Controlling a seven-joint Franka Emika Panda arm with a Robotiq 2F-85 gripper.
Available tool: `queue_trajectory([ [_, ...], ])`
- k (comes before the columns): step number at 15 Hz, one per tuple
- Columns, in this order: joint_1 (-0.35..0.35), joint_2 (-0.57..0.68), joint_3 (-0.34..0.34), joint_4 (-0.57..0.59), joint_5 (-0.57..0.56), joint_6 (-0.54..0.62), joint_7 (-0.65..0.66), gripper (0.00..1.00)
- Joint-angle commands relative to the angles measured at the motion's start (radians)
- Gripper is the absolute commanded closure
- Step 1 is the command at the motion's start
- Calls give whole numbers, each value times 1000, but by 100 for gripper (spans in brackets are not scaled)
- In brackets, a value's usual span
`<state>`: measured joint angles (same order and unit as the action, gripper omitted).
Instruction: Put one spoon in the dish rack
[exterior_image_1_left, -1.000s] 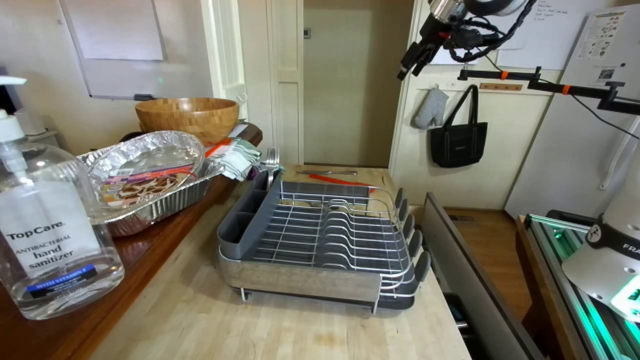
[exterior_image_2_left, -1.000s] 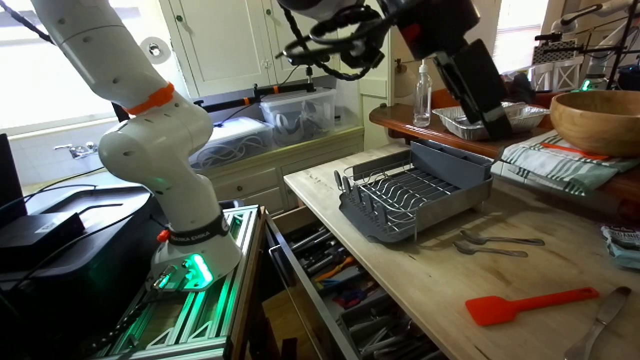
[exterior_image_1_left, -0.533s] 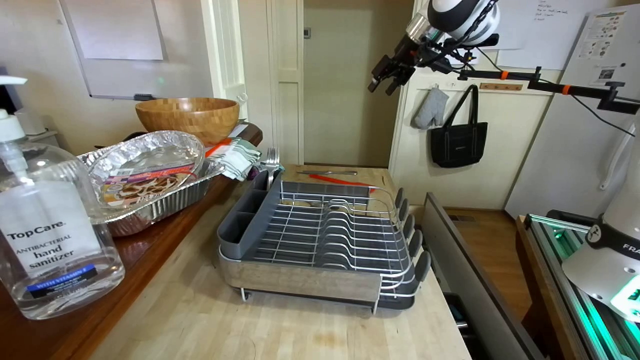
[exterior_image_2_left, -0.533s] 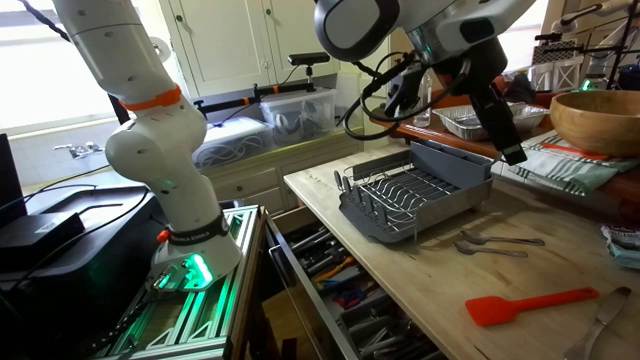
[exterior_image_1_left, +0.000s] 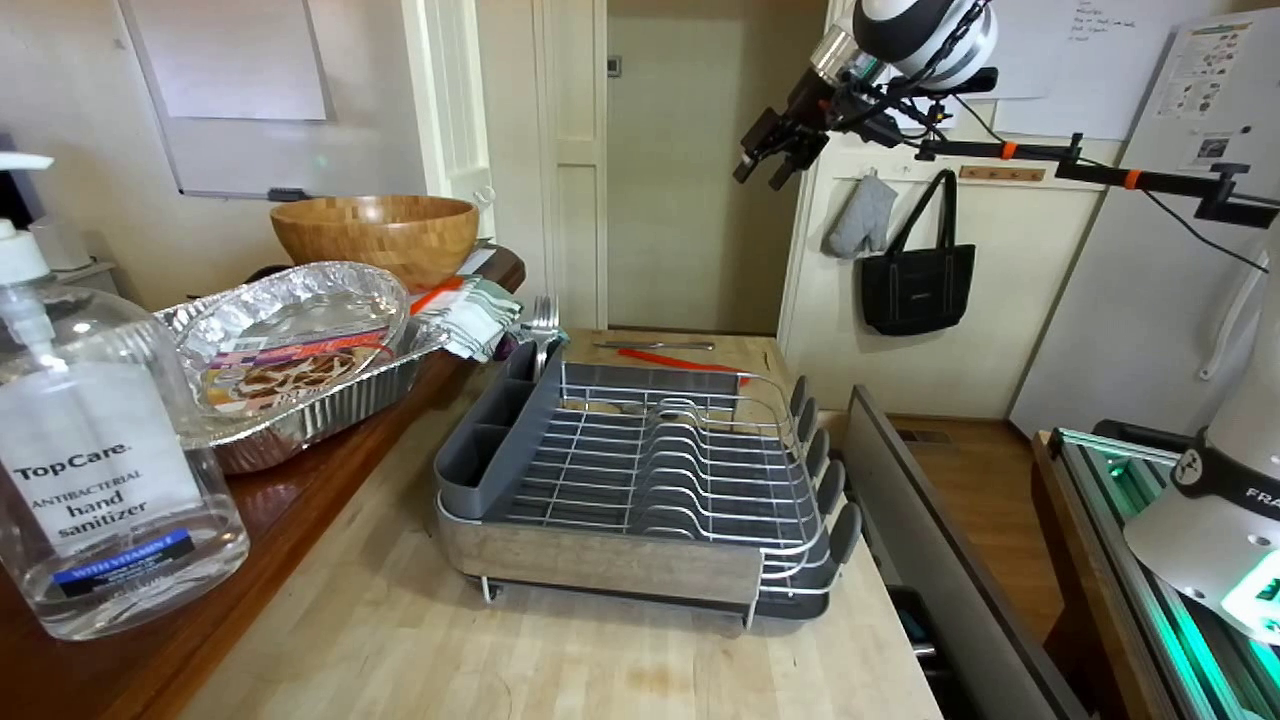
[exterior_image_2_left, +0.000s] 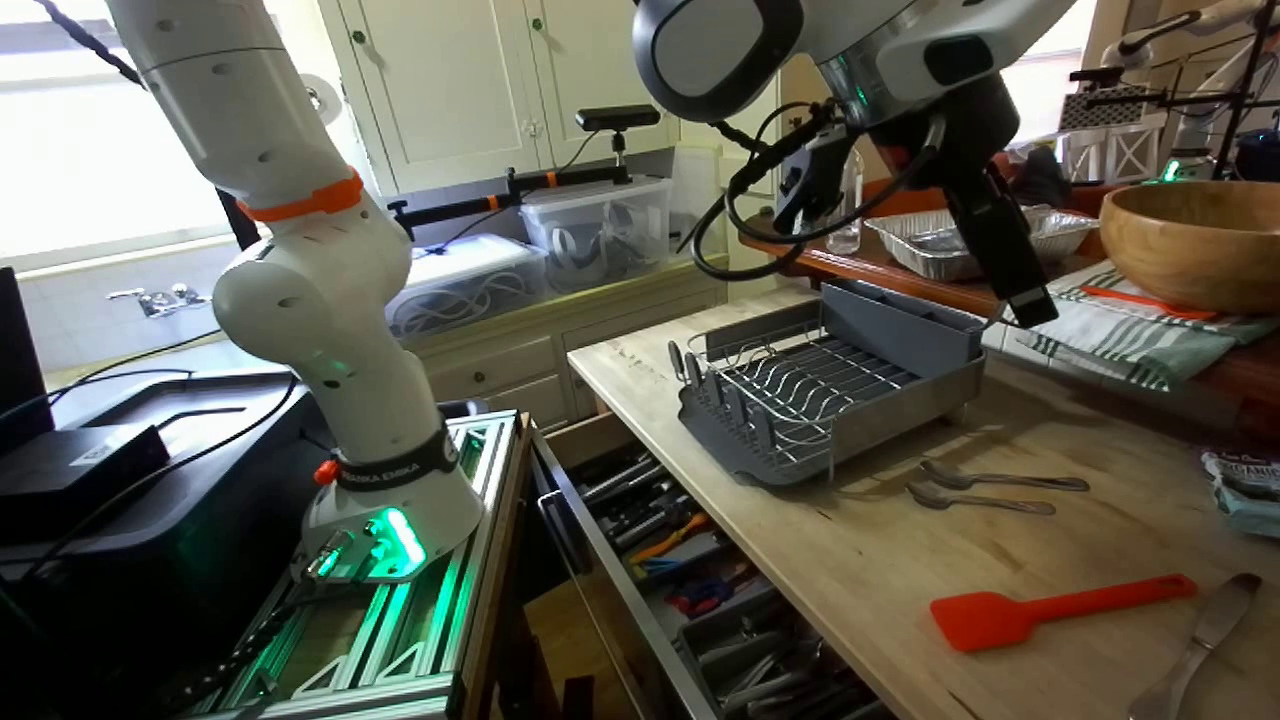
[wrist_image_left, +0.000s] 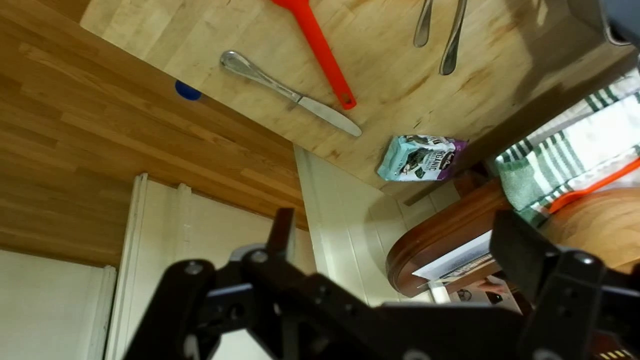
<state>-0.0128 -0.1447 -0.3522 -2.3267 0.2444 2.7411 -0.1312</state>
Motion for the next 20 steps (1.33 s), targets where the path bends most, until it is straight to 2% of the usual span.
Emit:
queue_trajectory([
  [1, -46, 1, 46, 1, 10, -3, -5, 0],
  [3, -40, 10, 49, 8, 35, -7, -21, 0],
  [4, 4, 16, 18, 16, 44, -11, -38, 0],
  [6, 58, 35, 12, 38, 145, -45, -161, 0],
  [8, 87, 68, 12, 66, 199, -90, -247, 0],
  [10, 92, 99, 16, 97, 184, -156, -280, 0],
  [11, 32, 124, 72, 120, 153, -208, -284, 0],
  [15, -36, 200, 121, 204, 4, -382, -218, 0],
  [17, -58, 237, 143, 243, -26, -428, -226, 0],
  [20, -78, 309, 175, 294, -43, -403, -200, 0],
])
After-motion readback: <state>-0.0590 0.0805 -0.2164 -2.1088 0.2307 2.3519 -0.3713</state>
